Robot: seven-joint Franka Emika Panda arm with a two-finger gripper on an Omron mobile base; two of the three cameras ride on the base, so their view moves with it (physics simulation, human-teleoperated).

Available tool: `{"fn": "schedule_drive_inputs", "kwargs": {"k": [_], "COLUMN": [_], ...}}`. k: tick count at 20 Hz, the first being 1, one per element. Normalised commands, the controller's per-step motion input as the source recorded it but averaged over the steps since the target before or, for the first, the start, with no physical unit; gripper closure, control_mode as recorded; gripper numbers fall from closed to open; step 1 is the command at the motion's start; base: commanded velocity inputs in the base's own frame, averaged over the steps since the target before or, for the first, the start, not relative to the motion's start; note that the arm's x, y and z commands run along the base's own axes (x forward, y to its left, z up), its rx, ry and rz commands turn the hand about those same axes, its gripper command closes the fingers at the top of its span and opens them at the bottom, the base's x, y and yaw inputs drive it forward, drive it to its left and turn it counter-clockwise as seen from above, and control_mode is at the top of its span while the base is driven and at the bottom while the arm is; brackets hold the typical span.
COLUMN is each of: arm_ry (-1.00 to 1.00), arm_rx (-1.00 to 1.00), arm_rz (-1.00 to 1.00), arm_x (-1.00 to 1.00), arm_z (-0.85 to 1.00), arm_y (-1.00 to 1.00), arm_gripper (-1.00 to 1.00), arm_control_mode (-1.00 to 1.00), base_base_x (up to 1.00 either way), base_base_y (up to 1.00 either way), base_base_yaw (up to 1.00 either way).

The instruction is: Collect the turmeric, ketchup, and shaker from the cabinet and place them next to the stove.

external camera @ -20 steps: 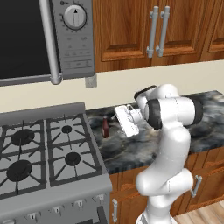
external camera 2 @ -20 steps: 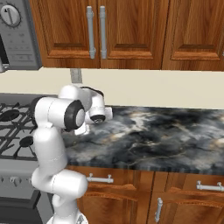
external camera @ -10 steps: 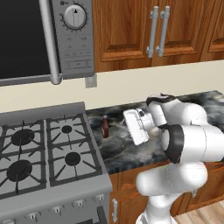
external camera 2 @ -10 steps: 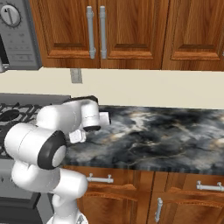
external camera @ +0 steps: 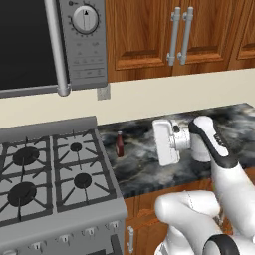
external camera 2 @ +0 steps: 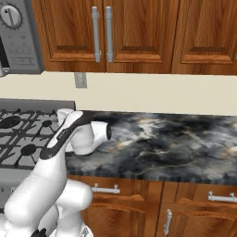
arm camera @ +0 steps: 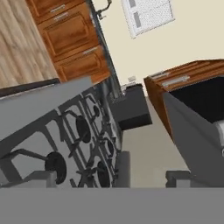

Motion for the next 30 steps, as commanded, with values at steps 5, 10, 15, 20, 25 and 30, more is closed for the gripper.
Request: {"fn": "schedule_drive_inputs", "kwargs": {"k": [5, 10, 15, 20, 25, 30], "arm_ry": [-0.01, 0.0, 0.04, 0.13, 0.18, 0.18], "arm_rx": [0.12, 0.19, 0.2, 0.23, 0.2, 0.19], "arm_rz": [-0.2, -0.24, -0.29, -0.37, -0.43, -0.45], "arm_x": [-0.62, -0.79, -0.7, -0.57, -0.42, -0.27], "arm_z": [0.9, 0.7, 0.6, 0.17, 0.0, -0.13], "arm_y": [0.0, 0.0, 0.0, 0.13, 0.4, 0.5], "arm_gripper": [-1.0, -1.0, -1.0, -1.0, -1.0, -1.0], "arm_control_mode": [-1.0, -1.0, -1.0, -1.0, -1.0, -1.0], "base_base_x": [0.0, 0.0, 0.0, 0.0, 0.0, 0.0], "base_base_y": [0.0, 0.0, 0.0, 0.0, 0.0, 0.0], "base_base_yaw": [0.0, 0.0, 0.0, 0.0, 0.0, 0.0]}}
